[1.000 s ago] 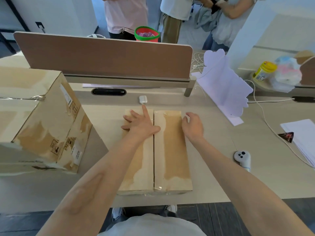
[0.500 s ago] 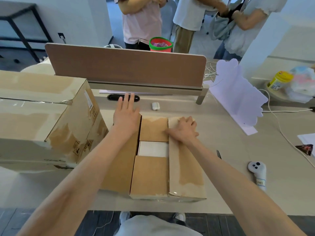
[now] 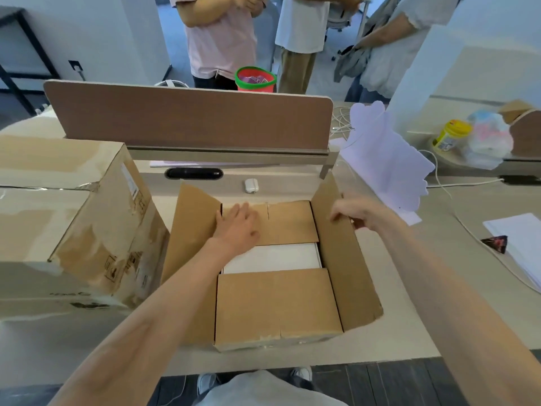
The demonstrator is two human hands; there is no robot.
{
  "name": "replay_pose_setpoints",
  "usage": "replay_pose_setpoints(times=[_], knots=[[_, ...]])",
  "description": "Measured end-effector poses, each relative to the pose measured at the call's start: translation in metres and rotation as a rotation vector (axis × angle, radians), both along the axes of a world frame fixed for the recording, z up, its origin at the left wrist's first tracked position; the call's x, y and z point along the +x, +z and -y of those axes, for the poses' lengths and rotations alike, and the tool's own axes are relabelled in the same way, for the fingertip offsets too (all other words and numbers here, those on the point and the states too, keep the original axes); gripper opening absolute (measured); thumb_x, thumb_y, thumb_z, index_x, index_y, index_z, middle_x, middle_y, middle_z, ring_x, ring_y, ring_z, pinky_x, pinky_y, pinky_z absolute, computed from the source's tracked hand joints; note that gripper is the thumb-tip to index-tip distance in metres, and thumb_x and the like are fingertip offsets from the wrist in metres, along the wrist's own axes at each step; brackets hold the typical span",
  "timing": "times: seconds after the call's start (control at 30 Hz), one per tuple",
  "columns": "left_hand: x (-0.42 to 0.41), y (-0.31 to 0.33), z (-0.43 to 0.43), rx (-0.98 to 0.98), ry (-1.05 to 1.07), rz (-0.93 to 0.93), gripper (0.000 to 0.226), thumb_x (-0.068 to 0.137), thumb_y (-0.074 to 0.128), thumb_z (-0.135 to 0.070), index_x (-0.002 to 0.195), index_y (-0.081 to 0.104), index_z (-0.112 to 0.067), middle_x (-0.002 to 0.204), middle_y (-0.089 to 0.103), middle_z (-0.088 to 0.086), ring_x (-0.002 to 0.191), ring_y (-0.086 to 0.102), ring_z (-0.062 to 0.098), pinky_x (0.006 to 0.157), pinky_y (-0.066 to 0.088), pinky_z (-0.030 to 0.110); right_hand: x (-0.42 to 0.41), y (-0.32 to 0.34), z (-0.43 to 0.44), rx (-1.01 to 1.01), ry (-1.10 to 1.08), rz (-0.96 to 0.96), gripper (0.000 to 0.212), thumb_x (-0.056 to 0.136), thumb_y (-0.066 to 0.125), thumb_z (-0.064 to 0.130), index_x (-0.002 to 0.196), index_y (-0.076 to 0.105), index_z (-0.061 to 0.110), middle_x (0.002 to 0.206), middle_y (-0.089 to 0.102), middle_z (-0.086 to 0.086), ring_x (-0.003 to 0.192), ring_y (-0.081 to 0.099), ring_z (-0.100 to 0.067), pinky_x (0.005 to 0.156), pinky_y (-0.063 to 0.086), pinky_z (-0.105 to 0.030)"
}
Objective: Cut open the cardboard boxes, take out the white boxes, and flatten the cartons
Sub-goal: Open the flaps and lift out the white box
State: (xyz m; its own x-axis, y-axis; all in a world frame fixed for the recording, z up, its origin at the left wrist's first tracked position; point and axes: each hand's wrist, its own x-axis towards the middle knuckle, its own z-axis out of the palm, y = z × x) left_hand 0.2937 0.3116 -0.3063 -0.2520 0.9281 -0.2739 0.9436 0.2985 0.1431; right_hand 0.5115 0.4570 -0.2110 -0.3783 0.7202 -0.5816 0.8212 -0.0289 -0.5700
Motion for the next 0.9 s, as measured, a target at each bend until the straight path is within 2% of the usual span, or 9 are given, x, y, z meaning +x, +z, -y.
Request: replay_pose_setpoints(times=[0.1, 0.23, 0.3, 0.37, 0.47, 0.63, 0.73, 0.83, 0.9], knots=[[0.001, 0.004, -0.012, -0.027, 0.045, -0.032, 0.053, 0.097, 0.041, -0.034, 0.146, 0.031, -0.016, 0.159, 0.014, 0.010, 0.143, 0.018, 0.030, 0.109, 0.025, 0.059, 0.018, 0.012, 0.004, -0.187, 0.265, 0.257, 0.015, 0.089, 0.065, 0.009, 0.103, 0.064, 0.008, 0.083, 0.073, -0.003, 0.072, 0.068, -0.014, 0.059, 0.054, -0.026], [-0.002, 0.010, -0.022, -0.025, 0.100, -0.089, 0.047, 0.097, 0.039, -0.033, 0.138, 0.038, -0.011, 0.144, 0.034, 0.011, 0.130, 0.035, 0.032, 0.100, 0.039, 0.053, 0.028, 0.006, -0.005, -0.140, 0.185, 0.200, 0.018, 0.086, 0.067, 0.004, 0.103, 0.063, 0.010, 0.089, 0.069, -0.005, 0.075, 0.064, -0.016, 0.063, 0.050, -0.023], [-0.004, 0.010, -0.026, -0.001, 0.056, -0.085, 0.047, 0.097, 0.039, -0.032, 0.139, 0.037, -0.013, 0.146, 0.034, 0.010, 0.134, 0.033, 0.030, 0.105, 0.033, 0.055, 0.026, 0.002, -0.009, -0.070, 0.136, 0.160, 0.017, 0.084, 0.067, 0.002, 0.096, 0.062, 0.013, 0.092, 0.068, -0.007, 0.083, 0.066, -0.020, 0.072, 0.053, -0.028], [-0.004, 0.009, -0.029, 0.050, -0.011, -0.013, 0.055, 0.098, 0.040, -0.032, 0.149, 0.025, -0.015, 0.157, 0.022, 0.008, 0.144, 0.022, 0.026, 0.114, 0.022, 0.054, 0.021, 0.001, -0.012, -0.036, 0.121, 0.131, 0.023, 0.082, 0.066, -0.001, 0.101, 0.062, 0.011, 0.101, 0.069, -0.011, 0.093, 0.067, -0.026, 0.082, 0.055, -0.034], [-0.005, 0.010, -0.034, 0.131, 0.022, 0.209, 0.073, 0.097, 0.047, -0.038, 0.155, 0.007, -0.017, 0.162, 0.014, 0.004, 0.147, 0.016, 0.022, 0.117, 0.022, 0.048, 0.006, 0.001, -0.018, 0.033, 0.195, 0.159, 0.032, 0.080, 0.067, 0.002, 0.111, 0.061, 0.006, 0.107, 0.069, -0.014, 0.091, 0.066, -0.028, 0.083, 0.054, -0.035], [-0.026, 0.014, -0.050, 0.166, 0.244, 0.465, 0.091, 0.090, 0.058, -0.048, 0.154, 0.000, -0.019, 0.157, 0.024, 0.011, 0.140, 0.032, 0.029, 0.109, 0.035, 0.043, -0.049, 0.010, -0.017, 0.370, 0.452, 0.141, 0.035, 0.077, 0.059, 0.002, 0.108, 0.059, 0.017, 0.087, 0.063, -0.004, 0.083, 0.060, -0.023, 0.058, 0.047, -0.024], [-0.036, 0.017, -0.046, 0.238, 0.341, 0.521, 0.103, 0.085, 0.066, -0.044, 0.153, -0.008, -0.020, 0.158, 0.023, 0.009, 0.138, 0.035, 0.030, 0.106, 0.038, 0.042, -0.085, -0.001, -0.017, 0.550, 0.502, 0.069, 0.035, 0.077, 0.056, 0.006, 0.108, 0.065, 0.019, 0.094, 0.065, -0.003, 0.089, 0.062, -0.023, 0.068, 0.052, -0.030], [-0.042, 0.011, -0.035, 0.340, 0.426, 0.453, 0.121, 0.079, 0.075, -0.042, 0.152, -0.017, -0.015, 0.161, 0.003, 0.006, 0.144, 0.021, 0.029, 0.111, 0.033, 0.043, -0.119, -0.015, -0.020, 0.756, 0.575, 0.015, 0.037, 0.081, 0.058, 0.010, 0.113, 0.064, 0.026, 0.102, 0.067, 0.000, 0.092, 0.063, -0.023, 0.066, 0.050, -0.030], [-0.047, 0.004, -0.027, 0.368, 0.516, 0.387, 0.126, 0.076, 0.079, -0.042, 0.151, -0.018, -0.014, 0.161, -0.005, 0.006, 0.146, 0.016, 0.030, 0.111, 0.032, 0.044, -0.137, -0.022, -0.024, 0.913, 0.605, -0.012, 0.039, 0.087, 0.060, 0.012, 0.124, 0.058, 0.026, 0.113, 0.066, -0.001, 0.103, 0.059, -0.024, 0.080, 0.052, -0.037]])
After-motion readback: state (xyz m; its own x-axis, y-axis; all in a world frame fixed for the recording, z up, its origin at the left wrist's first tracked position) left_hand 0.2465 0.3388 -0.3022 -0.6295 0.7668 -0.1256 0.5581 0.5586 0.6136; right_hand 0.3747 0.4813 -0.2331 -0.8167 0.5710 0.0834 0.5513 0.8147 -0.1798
